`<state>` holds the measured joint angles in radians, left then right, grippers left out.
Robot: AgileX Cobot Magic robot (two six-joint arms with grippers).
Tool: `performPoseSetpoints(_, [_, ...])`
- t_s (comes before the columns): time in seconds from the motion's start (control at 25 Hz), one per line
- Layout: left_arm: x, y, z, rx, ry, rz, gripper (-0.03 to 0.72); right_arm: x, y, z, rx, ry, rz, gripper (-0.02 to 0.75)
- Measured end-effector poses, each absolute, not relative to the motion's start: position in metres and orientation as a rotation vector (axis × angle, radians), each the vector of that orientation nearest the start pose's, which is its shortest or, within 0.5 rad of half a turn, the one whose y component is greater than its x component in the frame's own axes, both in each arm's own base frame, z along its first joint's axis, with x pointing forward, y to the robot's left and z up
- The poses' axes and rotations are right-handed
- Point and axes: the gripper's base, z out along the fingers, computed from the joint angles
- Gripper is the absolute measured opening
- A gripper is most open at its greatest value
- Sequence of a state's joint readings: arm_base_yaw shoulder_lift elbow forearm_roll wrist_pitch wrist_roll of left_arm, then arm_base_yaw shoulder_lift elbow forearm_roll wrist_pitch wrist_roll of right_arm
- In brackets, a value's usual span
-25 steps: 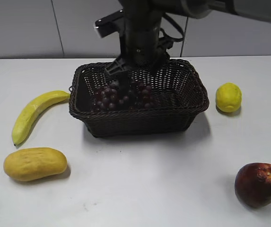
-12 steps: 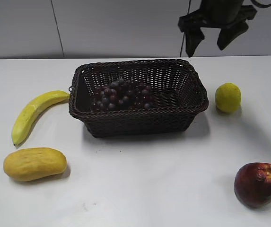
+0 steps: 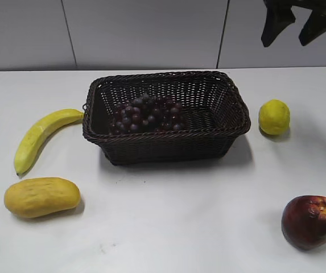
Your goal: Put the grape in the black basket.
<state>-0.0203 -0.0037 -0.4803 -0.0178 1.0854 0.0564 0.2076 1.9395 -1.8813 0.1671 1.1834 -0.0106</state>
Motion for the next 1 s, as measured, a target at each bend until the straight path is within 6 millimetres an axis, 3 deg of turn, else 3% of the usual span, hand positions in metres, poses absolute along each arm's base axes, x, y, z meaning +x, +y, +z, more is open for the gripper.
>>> performPoseSetpoints(0.12, [-0.004,-0.001,0.27,0.081,2.083,0.0,0.236,0.398,0.092,0.316,-0.254,2.754,0.275,0.599])
performPoseSetpoints(0.28, [-0.004,-0.001,0.27,0.081,2.083,0.0,0.236,0.364,0.083,0.31,-0.275,2.818,0.237,0.597])
performPoseSetpoints(0.76, [-0.004,-0.001,0.27,0.081,2.083,0.0,0.236,0.215,0.049,0.265,-0.27,2.837,0.156,0.594])
performPoseSetpoints(1.0, [-0.004,-0.001,0.27,0.081,2.083,0.0,0.236,0.161,0.036,0.257,-0.282,2.781,0.126,0.594])
